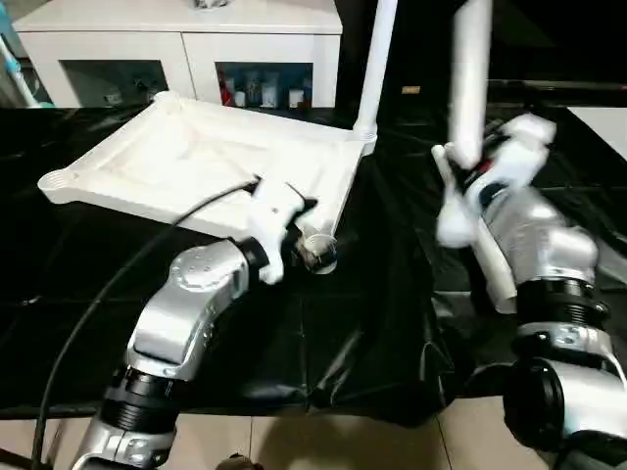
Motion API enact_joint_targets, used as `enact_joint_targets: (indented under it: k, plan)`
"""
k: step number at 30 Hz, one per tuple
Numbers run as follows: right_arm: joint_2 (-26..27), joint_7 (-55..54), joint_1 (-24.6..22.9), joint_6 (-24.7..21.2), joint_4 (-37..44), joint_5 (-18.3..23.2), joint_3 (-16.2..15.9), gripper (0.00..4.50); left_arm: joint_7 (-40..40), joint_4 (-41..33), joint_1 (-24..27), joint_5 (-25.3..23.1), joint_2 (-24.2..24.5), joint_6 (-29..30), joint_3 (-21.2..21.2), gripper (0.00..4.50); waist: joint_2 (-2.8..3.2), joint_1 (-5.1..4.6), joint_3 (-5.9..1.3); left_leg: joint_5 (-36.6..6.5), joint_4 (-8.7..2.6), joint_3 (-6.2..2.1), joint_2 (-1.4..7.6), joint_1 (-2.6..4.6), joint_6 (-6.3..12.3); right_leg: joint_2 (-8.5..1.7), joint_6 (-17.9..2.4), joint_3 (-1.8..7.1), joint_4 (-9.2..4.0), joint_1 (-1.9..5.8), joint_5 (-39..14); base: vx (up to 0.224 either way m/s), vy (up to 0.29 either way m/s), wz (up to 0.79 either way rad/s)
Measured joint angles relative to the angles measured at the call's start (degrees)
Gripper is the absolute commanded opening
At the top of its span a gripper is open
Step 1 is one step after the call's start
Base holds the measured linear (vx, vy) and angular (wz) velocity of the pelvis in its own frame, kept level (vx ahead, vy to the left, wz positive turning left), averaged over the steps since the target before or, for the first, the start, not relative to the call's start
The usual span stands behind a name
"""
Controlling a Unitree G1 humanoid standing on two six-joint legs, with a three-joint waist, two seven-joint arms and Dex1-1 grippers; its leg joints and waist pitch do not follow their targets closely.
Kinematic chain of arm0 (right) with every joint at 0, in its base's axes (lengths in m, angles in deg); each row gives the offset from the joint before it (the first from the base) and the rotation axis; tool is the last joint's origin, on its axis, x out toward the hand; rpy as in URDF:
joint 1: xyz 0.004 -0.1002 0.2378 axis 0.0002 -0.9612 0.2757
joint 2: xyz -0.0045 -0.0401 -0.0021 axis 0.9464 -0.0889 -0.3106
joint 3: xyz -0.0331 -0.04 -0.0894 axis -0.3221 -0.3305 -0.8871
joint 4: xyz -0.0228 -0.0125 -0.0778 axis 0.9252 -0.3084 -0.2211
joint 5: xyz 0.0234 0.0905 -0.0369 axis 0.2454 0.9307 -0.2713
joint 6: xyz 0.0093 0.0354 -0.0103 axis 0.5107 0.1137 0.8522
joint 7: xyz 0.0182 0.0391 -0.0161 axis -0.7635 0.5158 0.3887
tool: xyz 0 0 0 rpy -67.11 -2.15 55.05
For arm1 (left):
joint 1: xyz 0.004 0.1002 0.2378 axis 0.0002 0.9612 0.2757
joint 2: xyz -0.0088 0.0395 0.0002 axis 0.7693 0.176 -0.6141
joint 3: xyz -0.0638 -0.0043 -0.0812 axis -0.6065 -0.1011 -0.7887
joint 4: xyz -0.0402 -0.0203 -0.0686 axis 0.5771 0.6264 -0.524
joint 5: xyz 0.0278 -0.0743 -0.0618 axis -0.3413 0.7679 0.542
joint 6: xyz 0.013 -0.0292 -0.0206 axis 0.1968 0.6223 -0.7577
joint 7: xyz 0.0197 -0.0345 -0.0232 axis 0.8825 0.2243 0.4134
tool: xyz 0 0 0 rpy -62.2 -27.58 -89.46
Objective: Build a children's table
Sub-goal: Pick table leg
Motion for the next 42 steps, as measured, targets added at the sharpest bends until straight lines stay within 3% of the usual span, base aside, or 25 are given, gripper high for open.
enact_joint_targets:
  k: [2,4,7,9,11,17,22,29,30,34,42]
  plan:
    - [0.41,3.07,0.0,0.92,3.47,1.41,-2.04,1.79,2.05,0.22,-2.62,0.79,-1.18,-0.86,-1.06,4.5,0.0,-0.2,-0.02,0.0,-0.02,-0.01,0.01,0.07,0.01,0.02,0.0,-0.02,0.01,0.03,0.0,0.0,0.0,0.0]
    - [-0.01,8.06,-1.81,2.13,8.69,1.95,-5.99,1.79,3.7,0.32,-4.99,5.01,-3.62,1.72,-4.64,4.5,-0.02,0.1,-0.03,-0.01,-0.04,0.0,0.01,0.08,0.01,0.02,-0.01,-0.05,0.01,0.04,-0.03,0.0,0.0,0.0]
    - [-0.82,14.45,-6.63,5.01,12.84,0.39,-14.41,1.79,5.01,0.38,-8.57,17.41,-7.18,9.04,-12.84,4.5,-0.16,0.18,-0.05,-0.01,-0.02,0.01,-0.01,0.05,0.01,0.02,-0.03,-0.03,-0.02,0.05,-0.03,0.0,0.0,0.0]
    - [-0.77,16.49,-9.02,5.35,12.73,-1.48,-18.71,1.79,4.75,-0.52,-9.56,22.85,-8.18,11.35,-14.39,4.5,-0.22,0.35,-0.01,-0.01,0.06,0.0,0.0,-0.01,0.03,0.0,-0.03,-0.03,-0.02,0.04,-0.02,0.0,0.0,0.0]
    - [-0.79,17.46,-10.0,6.03,12.69,-3.0,-20.93,1.79,4.77,-1.04,-9.87,24.72,-8.64,12.28,-14.56,4.5,-0.3,0.65,0.04,0.01,0.12,-0.01,0.0,-0.1,0.06,-0.01,-0.03,-0.04,-0.02,0.03,-0.02,0.0,0.0,0.0]
    - [-1.12,17.88,-11.5,10.7,14.29,-7.97,-25.63,1.78,8.13,-0.88,-10.86,27.51,-11.08,14.4,-17.82,4.5,-0.64,1.19,0.06,0.0,0.18,-0.07,-0.01,-0.12,0.08,-0.02,0.0,-0.03,-0.04,0.05,-0.01,0.0,0.0,0.0]
    - [-0.46,16.62,-11.7,14.75,14.61,-13.03,-31.93,1.78,15.33,3.81,-12.67,26.09,-11.98,14.68,-18.2,4.5,-0.69,1.16,0.05,0.0,0.17,-0.13,0.0,-0.13,0.08,0.0,0.02,-0.05,-0.04,0.05,-0.01,0.0,0.0,0.0]
    - [-2.84,8.86,-11.48,17.8,10.82,-26.1,-37.45,1.78,21.32,5.42,-12.85,26.12,-12.95,13.84,-21.07,4.5,-1.03,1.22,0.14,-0.01,0.18,-0.14,-0.02,-0.16,0.08,0.0,0.04,-0.06,-0.06,0.05,0.01,0.0,0.0,0.0]
    - [-3.22,6.81,-11.13,18.18,9.73,-28.52,-38.39,1.78,23.09,5.76,-13.23,26.26,-13.06,13.77,-21.8,4.2,-1.11,1.22,0.18,0.0,0.19,-0.14,-0.01,-0.16,0.08,0.0,0.07,-0.05,-0.05,0.05,0.02,0.0,0.0,0.0]
    - [-4.04,1.08,-10.57,18.86,7.78,-35.08,-40.65,1.78,29.3,7.68,-14.96,27.61,-13.21,11.82,-25.27,4.0,-1.43,1.03,0.36,0.0,0.21,-0.15,-0.03,-0.16,0.07,0.0,0.14,-0.05,-0.05,0.05,0.06,0.0,0.0,0.0]
    - [-4.33,-2.97,-8.82,22.89,4.81,-41.33,-43.98,1.78,31.33,8.36,-15.09,31.74,-13.26,11.15,-27.9,3.25,-1.67,0.73,0.47,-0.01,0.26,-0.14,-0.03,-0.22,0.08,0.0,0.16,-0.04,-0.05,0.04,0.08,0.0,0.0,0.0]
